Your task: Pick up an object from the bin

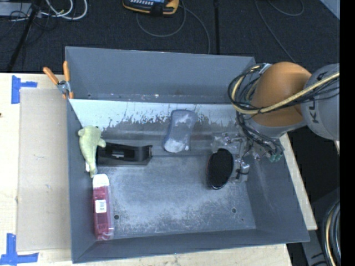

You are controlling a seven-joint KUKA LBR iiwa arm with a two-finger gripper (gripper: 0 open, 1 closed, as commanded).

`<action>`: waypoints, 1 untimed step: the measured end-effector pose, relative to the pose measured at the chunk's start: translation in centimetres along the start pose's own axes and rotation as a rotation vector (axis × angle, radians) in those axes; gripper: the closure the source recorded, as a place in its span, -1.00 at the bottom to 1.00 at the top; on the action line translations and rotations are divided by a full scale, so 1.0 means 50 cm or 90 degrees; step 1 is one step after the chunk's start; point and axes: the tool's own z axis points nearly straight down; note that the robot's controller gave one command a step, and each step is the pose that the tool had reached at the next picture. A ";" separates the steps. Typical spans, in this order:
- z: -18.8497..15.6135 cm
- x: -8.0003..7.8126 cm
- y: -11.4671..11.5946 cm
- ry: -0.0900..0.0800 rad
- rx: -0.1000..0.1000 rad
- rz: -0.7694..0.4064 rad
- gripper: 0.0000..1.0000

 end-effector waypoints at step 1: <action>0.053 0.014 -0.015 0.005 -0.003 -0.132 -1.00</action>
Offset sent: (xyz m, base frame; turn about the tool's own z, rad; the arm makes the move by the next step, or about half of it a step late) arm 0.0132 -0.0222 0.0114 -0.6150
